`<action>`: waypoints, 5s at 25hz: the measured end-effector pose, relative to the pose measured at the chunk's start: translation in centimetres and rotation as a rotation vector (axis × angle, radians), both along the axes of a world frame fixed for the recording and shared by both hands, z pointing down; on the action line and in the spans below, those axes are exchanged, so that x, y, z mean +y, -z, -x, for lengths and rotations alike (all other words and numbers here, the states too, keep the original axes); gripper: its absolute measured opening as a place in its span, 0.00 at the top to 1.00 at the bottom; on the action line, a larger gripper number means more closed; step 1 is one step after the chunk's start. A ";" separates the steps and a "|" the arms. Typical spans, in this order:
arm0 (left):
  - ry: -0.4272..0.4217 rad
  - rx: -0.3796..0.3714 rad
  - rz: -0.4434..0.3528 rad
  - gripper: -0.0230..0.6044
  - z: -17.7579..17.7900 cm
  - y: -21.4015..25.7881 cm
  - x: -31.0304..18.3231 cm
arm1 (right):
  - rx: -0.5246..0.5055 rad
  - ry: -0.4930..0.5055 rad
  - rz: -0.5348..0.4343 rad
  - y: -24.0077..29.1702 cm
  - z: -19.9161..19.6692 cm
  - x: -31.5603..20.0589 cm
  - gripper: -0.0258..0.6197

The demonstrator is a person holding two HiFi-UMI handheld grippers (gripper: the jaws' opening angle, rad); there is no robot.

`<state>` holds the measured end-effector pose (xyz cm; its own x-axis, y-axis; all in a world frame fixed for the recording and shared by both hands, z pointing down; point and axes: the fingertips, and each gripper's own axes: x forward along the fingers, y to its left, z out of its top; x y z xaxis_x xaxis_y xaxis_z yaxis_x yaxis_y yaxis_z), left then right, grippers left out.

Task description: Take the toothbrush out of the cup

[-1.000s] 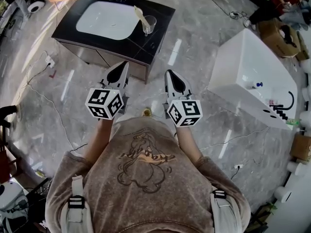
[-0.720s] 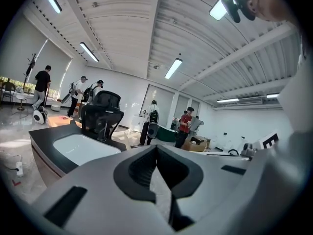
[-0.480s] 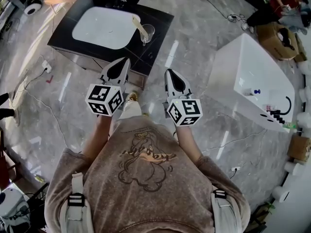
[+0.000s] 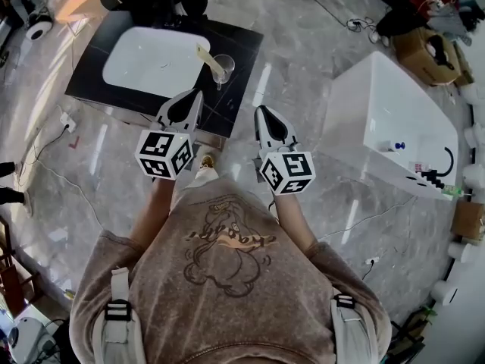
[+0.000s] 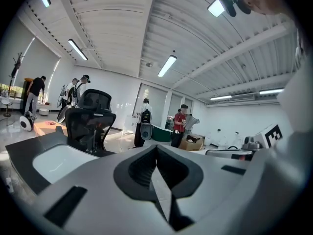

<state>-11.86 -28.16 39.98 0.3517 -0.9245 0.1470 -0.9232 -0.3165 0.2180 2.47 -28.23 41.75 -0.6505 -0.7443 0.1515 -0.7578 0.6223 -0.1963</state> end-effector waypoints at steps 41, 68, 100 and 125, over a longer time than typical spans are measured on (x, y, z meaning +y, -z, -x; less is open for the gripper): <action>0.079 -0.066 0.074 0.31 4.1 -8.4 -14.4 | 0.039 0.028 0.039 -1.8 2.6 -5.9 0.93; 0.023 -0.014 0.288 0.56 2.8 -16.9 -18.0 | 0.052 0.007 0.056 -2.3 2.0 -5.9 0.93; 0.031 0.004 0.118 0.83 2.5 -8.6 -16.4 | 0.059 0.012 0.086 -3.6 2.1 -5.6 0.93; 0.007 0.076 0.076 0.83 0.5 -3.0 -6.3 | 0.045 0.064 0.077 -3.4 1.6 -1.6 0.93</action>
<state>-12.36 -34.47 42.96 0.3581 -0.9141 0.1900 -0.9051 -0.2900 0.3108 0.86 -29.79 45.13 -0.6874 -0.6866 0.2370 -0.7263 0.6538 -0.2122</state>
